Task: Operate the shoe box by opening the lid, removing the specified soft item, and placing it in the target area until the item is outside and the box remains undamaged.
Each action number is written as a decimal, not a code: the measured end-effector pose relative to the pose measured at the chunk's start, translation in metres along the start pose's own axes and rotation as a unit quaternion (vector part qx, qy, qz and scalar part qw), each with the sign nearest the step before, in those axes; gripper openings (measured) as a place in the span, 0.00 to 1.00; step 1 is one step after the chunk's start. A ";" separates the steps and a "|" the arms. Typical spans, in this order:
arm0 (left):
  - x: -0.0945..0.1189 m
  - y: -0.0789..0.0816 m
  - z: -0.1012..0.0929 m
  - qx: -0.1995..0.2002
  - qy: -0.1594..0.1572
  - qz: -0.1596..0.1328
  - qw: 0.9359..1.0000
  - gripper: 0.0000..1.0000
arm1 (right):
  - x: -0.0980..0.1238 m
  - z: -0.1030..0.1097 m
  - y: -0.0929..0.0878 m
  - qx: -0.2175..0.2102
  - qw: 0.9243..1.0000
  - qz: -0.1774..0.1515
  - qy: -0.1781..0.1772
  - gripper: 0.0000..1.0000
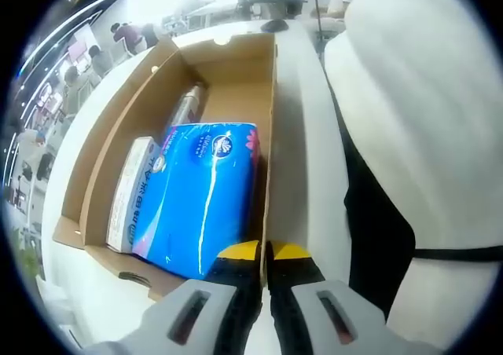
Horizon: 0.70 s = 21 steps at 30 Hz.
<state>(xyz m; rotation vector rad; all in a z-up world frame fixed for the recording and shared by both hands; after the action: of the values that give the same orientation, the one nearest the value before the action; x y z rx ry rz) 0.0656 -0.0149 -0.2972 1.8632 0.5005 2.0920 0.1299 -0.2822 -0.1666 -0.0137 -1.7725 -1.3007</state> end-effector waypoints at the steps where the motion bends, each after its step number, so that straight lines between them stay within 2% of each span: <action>1: 0.000 0.000 0.000 0.000 0.000 0.000 1.000 0.02 | -0.001 0.001 -0.001 0.009 1.000 0.006 0.001 0.40; 3: 0.000 0.000 0.000 0.001 -0.001 0.001 1.000 0.02 | -0.006 0.003 -0.005 0.033 0.999 0.031 0.004 0.40; 6: 0.000 0.000 0.000 0.001 0.000 0.001 1.000 0.02 | -0.011 0.008 -0.004 0.053 0.998 0.028 0.011 0.41; 14: 0.000 0.000 0.000 0.001 -0.001 0.000 1.000 0.02 | -0.023 0.014 -0.011 0.097 0.993 0.064 0.015 0.42; 16: 0.000 -0.001 0.000 0.001 -0.001 0.001 1.000 0.02 | -0.029 0.010 -0.024 0.111 0.987 0.117 0.008 0.40; 17: 0.000 -0.001 0.000 0.000 -0.002 0.001 1.000 0.02 | -0.032 0.010 -0.026 0.113 0.985 0.127 0.008 0.39; 21: 0.000 -0.001 0.000 -0.002 -0.005 0.001 1.000 0.02 | -0.038 0.012 -0.022 0.099 0.988 0.120 0.017 0.40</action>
<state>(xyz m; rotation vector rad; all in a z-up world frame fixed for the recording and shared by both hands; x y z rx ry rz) 0.0660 -0.0144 -0.2975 1.8724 0.4914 2.0827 0.1337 -0.2648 -0.2088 -0.0909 -1.8028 -0.9454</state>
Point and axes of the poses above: the point that each gripper's makers call its tool centre point, and the gripper's own axes: x roughly backward along the fingers, z roughly to its left, y roughly out of its top, the point moved 5 cm from there along x, roughly backward along the fingers, and after that the axes turned 2 degrees about y, right-handed, at the moved point
